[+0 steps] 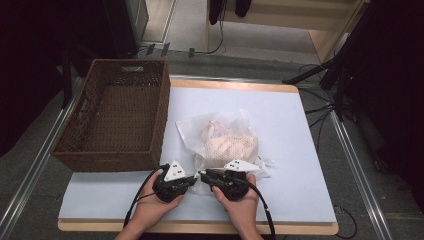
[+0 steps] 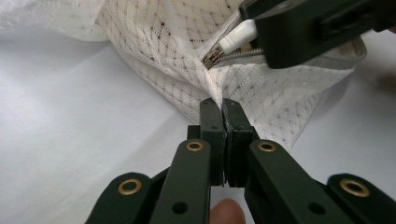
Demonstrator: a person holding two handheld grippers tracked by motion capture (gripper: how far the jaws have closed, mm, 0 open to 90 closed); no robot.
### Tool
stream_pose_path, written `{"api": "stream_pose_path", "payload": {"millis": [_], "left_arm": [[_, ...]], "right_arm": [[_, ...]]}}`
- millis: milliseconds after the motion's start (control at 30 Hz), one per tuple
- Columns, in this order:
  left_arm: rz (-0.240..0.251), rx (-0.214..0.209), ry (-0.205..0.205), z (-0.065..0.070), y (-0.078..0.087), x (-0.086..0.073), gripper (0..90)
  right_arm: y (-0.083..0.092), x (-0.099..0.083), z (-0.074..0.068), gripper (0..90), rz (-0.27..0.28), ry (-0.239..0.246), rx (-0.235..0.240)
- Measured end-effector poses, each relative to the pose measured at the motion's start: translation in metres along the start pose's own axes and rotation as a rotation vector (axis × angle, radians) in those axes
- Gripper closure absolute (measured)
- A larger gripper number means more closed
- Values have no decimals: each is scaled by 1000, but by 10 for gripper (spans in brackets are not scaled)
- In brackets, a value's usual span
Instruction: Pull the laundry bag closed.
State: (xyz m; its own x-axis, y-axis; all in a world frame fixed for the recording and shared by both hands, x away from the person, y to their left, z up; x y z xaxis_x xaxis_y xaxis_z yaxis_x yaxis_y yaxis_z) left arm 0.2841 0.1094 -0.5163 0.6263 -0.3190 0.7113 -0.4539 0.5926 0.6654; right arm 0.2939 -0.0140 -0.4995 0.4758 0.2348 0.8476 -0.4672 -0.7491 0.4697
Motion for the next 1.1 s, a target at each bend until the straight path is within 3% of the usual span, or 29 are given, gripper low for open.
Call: {"api": "stream_pose_path", "payload": {"millis": [167, 300, 367, 467, 567, 733, 867, 967, 1100], "left_arm": [[6, 4, -3, 0, 2, -2, 890], [6, -10, 13, -1, 1, -1, 876], [4, -25, 35, -2, 1, -1, 855], [-3, -61, 89, -5, 1, 1, 851], [4, -78, 119, -8, 2, 3, 830], [13, -112, 123, -6, -2, 7, 787], [-1, -115, 130, -7, -5, 9, 771], [10, -141, 157, -9, -5, 11, 824], [27, -135, 123, -9, -3, 12, 883]], "right_arm": [[-5, -4, 2, 796, -28, -24, 7], [-5, -6, 1, 820, -24, -11, 26], [-4, -6, 0, 857, -13, -4, 39], [-4, -6, -1, 865, -5, 19, 32], [-2, -5, 0, 869, -6, 37, 20], [-3, -6, -1, 869, -5, 46, 22], [-2, -5, -4, 869, 1, 55, 34], [-2, -6, -4, 869, -3, 57, 34], [-1, -5, -3, 861, 6, 51, 37]]}}
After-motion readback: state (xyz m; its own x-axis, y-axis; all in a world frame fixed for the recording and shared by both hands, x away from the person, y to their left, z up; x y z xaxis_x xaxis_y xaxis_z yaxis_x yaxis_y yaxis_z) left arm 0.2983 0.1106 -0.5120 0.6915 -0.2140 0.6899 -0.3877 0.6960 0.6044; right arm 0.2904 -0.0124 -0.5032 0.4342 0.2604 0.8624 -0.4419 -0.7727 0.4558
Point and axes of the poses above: each handheld gripper's, and its own axes: y roughly backward along the jaws, x roughly out of its top, z roughly to its right, the point moved 7 cm from there along -y, roughly forward along the jaws, and after that the axes turned 12 degrees about y, right-handed, at the moved point
